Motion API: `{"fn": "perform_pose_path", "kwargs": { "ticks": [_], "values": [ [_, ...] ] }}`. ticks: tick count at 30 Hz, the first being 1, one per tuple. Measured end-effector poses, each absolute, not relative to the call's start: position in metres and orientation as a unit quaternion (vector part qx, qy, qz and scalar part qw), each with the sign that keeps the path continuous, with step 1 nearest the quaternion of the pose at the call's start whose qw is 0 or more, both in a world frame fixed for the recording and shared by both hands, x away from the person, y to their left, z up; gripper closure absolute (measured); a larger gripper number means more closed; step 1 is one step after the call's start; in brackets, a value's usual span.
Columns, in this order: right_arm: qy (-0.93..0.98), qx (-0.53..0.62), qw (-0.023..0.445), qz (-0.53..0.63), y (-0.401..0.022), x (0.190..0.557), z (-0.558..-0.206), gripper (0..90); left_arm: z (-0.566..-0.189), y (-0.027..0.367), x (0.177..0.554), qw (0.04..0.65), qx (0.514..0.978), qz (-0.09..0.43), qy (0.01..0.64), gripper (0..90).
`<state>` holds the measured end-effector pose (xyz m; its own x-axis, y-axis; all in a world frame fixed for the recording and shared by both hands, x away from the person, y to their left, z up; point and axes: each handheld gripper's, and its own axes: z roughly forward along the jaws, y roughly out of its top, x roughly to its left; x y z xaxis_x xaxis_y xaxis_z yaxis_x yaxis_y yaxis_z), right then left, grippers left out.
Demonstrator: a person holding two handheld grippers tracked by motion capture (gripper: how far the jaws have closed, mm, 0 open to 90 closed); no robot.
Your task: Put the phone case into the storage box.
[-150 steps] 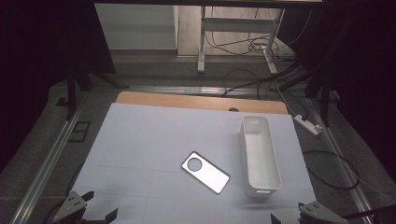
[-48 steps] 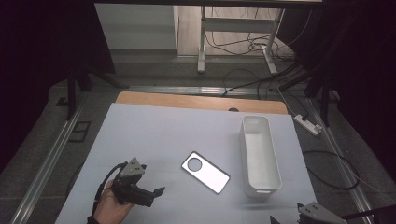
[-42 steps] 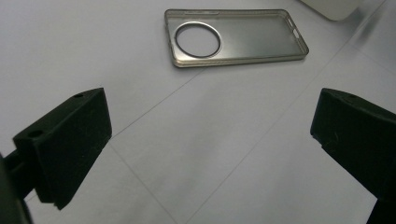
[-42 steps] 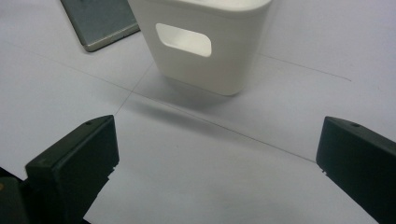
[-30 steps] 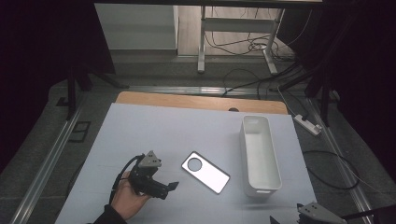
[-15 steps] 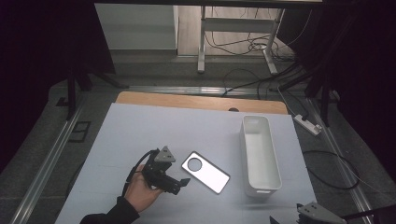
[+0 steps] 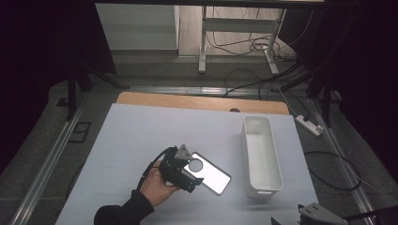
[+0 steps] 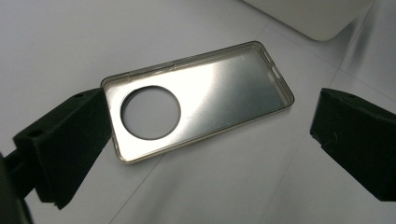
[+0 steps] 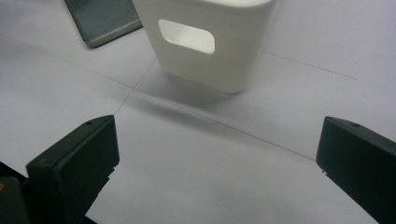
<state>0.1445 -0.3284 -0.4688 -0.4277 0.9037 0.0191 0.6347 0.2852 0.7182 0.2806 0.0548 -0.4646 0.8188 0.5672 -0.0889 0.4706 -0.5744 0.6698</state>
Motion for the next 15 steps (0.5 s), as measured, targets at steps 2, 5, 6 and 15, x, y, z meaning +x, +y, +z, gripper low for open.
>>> {"fn": "perform_pose_path", "kwargs": {
  "ticks": [2,5,6,15],
  "values": [
    [0.776,0.496,0.200,0.334,-0.328,0.145,-0.469,0.0,-0.464,0.050,0.283,0.349,0.888,0.069,0.290,0.0],
    [0.777,0.496,0.200,0.333,-0.328,0.145,-0.469,0.0,-0.465,0.043,0.286,0.345,0.891,0.067,0.286,0.2],
    [0.777,0.496,0.200,0.333,-0.328,0.145,-0.469,0.0,-0.466,0.041,0.287,0.344,0.892,0.066,0.285,0.9],
    [0.778,0.495,0.200,0.331,-0.328,0.145,-0.469,0.0,-0.471,0.025,0.291,0.325,0.909,0.056,0.255,45.5]
  ]
}}
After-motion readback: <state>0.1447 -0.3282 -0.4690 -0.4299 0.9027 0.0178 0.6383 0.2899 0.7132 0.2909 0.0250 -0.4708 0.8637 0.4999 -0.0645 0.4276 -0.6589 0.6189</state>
